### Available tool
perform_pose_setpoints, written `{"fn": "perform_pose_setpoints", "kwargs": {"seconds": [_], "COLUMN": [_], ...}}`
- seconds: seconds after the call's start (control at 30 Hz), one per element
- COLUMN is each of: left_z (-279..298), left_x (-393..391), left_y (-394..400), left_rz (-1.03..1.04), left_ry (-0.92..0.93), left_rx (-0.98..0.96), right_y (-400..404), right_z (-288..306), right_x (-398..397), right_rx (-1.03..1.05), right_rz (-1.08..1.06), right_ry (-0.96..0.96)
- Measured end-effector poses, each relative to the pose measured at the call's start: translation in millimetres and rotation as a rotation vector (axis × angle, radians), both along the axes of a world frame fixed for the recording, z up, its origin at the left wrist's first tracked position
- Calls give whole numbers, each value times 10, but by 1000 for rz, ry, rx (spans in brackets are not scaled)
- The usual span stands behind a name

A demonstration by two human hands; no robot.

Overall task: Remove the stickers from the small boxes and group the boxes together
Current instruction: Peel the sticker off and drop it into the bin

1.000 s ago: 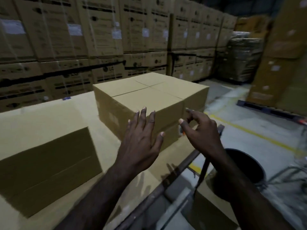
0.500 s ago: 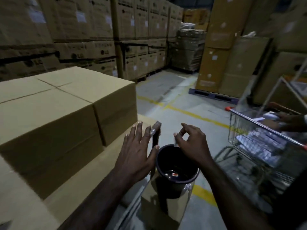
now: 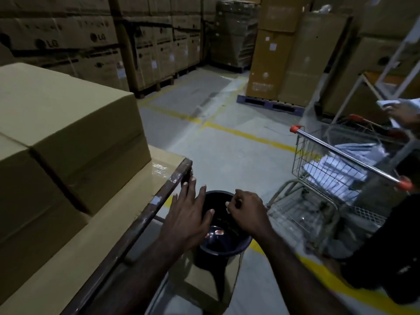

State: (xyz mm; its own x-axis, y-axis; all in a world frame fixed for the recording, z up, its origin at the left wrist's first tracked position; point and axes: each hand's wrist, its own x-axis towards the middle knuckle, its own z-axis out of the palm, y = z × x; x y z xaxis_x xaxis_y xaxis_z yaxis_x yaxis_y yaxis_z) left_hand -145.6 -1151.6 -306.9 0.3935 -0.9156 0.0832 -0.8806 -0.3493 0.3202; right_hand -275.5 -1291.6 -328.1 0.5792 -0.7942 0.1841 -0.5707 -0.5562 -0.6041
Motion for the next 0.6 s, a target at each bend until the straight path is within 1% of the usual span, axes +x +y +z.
{"fn": "perform_pose_setpoints", "kwargs": {"seconds": [0.23,0.47,0.6], "left_z": [-264,-348,-399], "left_x": [361,555,604], "left_y": [-393,-588,-676], "left_rz": [-97,-155,-165], "left_ry": [41,80,111], "left_rx": [99,120,136], "right_y": [-204,-320,-396], "right_z": [-345,-610,-675], "right_x": [195,334,366], "right_rx": [68,97,100], "right_rz": [-68,-92,-113], "right_ry": [82,151,152]}}
